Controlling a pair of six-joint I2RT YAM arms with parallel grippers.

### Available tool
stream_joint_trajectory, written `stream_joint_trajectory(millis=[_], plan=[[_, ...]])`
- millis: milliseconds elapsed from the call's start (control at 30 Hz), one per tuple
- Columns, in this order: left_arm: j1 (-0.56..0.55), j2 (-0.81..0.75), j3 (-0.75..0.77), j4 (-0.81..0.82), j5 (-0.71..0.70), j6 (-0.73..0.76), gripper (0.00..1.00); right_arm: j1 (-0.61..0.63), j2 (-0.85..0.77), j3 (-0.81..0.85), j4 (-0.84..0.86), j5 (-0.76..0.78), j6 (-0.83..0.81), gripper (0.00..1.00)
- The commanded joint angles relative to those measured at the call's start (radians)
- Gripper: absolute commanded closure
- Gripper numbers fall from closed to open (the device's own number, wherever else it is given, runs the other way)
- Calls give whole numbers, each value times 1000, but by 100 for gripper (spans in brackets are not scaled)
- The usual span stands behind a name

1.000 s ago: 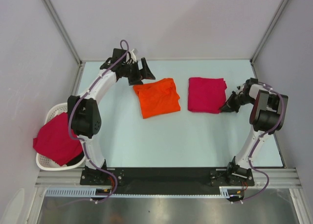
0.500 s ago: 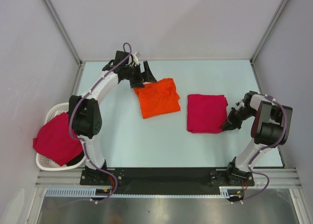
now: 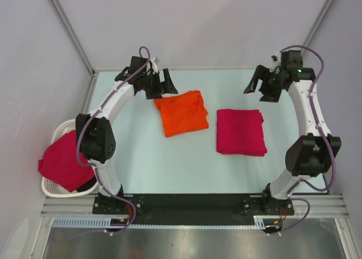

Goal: Fold and stack the t-shirts
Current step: Put the neatly folded tshirt into the corner of the board with both arms

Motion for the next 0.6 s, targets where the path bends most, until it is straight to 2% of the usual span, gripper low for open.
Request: stream_joint_trajectory(millis=[0, 67, 133, 233, 467, 567], plan=[[14, 0, 41, -48, -57, 21, 0, 85, 224, 66, 107, -142, 70, 14], [19, 14, 55, -78, -111, 21, 0, 167, 352, 149, 141, -170, 61, 15], [34, 38, 66, -123, -137, 18, 0, 220, 498, 286, 85, -193, 37, 16], [56, 57, 57, -167, -139, 11, 0, 261, 621, 376, 78, -219, 35, 18], [91, 70, -51, -161, -62, -11, 0, 290, 742, 422, 101, -277, 54, 20], [99, 64, -170, -109, 7, -40, 0, 295, 757, 382, 120, -296, 61, 20]])
